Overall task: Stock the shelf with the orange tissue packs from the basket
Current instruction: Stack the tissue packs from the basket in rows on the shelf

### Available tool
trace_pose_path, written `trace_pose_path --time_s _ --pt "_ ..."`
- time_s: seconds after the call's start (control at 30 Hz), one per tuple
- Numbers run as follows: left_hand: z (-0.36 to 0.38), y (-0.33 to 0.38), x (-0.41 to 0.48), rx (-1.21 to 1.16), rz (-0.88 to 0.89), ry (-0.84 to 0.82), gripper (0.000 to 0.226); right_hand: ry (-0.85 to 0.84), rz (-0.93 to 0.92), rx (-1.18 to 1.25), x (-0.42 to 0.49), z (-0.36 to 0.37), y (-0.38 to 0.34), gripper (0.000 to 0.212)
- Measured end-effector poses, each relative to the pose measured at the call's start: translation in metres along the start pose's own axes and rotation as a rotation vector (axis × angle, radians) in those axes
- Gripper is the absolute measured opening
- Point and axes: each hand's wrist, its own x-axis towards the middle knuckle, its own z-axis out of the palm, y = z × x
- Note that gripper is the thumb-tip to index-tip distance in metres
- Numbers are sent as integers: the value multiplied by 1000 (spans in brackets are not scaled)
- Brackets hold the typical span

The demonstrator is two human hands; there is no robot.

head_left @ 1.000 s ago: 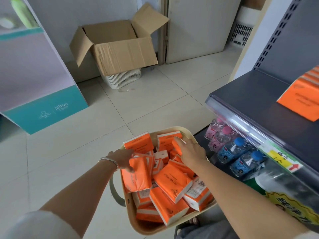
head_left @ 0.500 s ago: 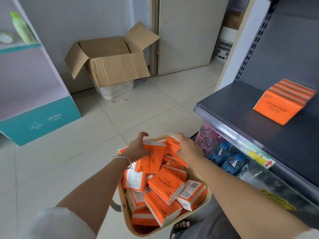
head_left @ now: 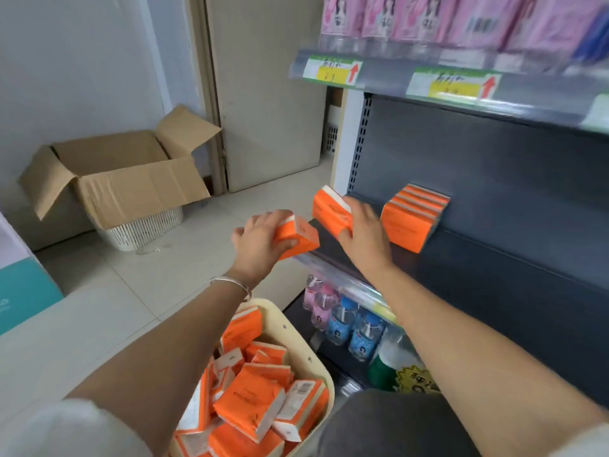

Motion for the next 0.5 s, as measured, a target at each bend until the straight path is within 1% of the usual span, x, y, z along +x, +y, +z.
trace_pose_path --time_s 0.1,0.2,0.27,0.37,0.43,0.5 --pt "17 31 20 20 99 -77 47 6 47 -64 8 -26 43 55" --pt "39 55 36 35 174 -153 47 -45 117 -129 10 -39 87 55" --pt "54 65 46 105 217 -197 47 -89 142 -146 13 -40 110 56" --pt "75 76 59 219 288 -261 45 -133 121 -143 21 -34 135 57" --pt "83 78 66 282 317 -293 45 -140 99 -246 24 -27 143 54" --pt "93 79 75 333 338 -328 47 -78 99 -383 25 -21 152 49"
